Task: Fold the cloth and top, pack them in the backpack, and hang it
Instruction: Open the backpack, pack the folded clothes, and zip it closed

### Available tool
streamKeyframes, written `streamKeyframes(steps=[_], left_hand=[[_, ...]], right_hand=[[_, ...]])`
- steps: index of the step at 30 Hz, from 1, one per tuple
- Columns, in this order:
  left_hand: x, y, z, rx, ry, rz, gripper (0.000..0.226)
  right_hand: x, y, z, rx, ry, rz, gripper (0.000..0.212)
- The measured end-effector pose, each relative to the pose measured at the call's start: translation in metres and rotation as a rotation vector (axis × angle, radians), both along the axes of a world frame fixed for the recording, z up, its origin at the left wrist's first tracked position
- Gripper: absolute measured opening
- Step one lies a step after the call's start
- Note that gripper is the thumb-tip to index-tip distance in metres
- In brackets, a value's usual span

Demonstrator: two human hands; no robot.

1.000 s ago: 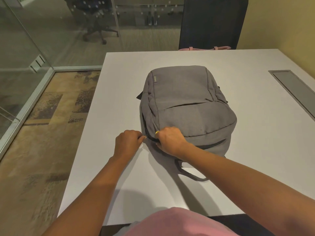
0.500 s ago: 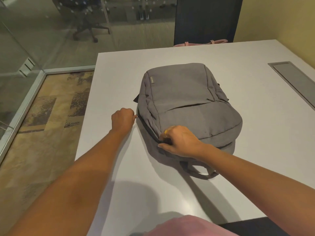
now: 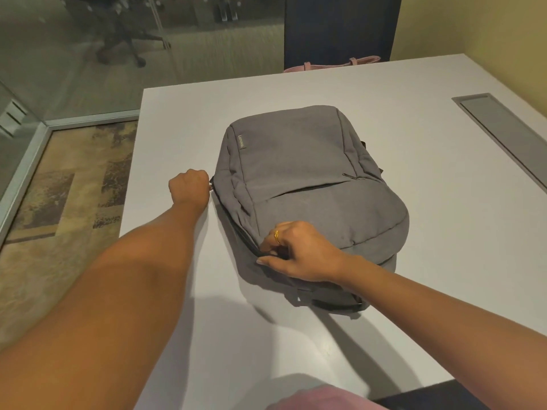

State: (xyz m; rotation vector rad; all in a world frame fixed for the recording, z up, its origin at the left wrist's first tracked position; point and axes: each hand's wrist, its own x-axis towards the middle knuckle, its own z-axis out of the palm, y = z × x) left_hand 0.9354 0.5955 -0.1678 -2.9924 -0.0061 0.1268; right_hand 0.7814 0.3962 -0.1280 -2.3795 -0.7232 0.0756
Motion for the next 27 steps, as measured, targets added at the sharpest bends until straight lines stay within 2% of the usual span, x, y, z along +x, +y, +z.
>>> streamKeyframes(steps=[3, 6, 10, 13, 15, 17, 21, 24, 27], left_hand=[[0.001, 0.003, -0.004, 0.003, -0.005, 0.014, 0.014], [0.000, 0.002, -0.005, -0.076, 0.001, 0.013, 0.024], [-0.010, 0.003, -0.005, -0.329, -0.041, 0.009, 0.029], [-0.035, 0.003, -0.013, -0.567, -0.141, 0.003, 0.026], [-0.058, 0.001, -0.018, -0.740, -0.238, -0.047, 0.032], [-0.080, -0.006, -0.018, -0.817, -0.294, -0.138, 0.031], [-0.129, -0.023, -0.016, -0.790, -0.306, -0.442, 0.038], [-0.165, -0.035, -0.017, -0.681, -0.319, -0.680, 0.040], [-0.187, -0.043, -0.024, -0.548, -0.276, -0.812, 0.050]], right_hand=[[0.003, 0.001, 0.000, 0.000, 0.004, 0.004, 0.019], [0.001, 0.005, -0.004, -0.049, 0.012, 0.038, 0.020], [-0.003, 0.006, -0.014, -0.082, 0.027, 0.049, 0.023], [-0.010, 0.002, -0.023, -0.056, 0.047, 0.024, 0.024], [-0.015, -0.004, -0.027, -0.051, 0.060, 0.021, 0.024], [-0.020, -0.014, -0.031, -0.105, 0.037, 0.042, 0.024], [-0.037, -0.048, -0.040, -0.272, -0.138, 0.062, 0.030], [-0.055, -0.075, -0.048, -0.343, -0.262, 0.009, 0.036], [-0.069, -0.096, -0.053, -0.390, -0.348, -0.065, 0.041]])
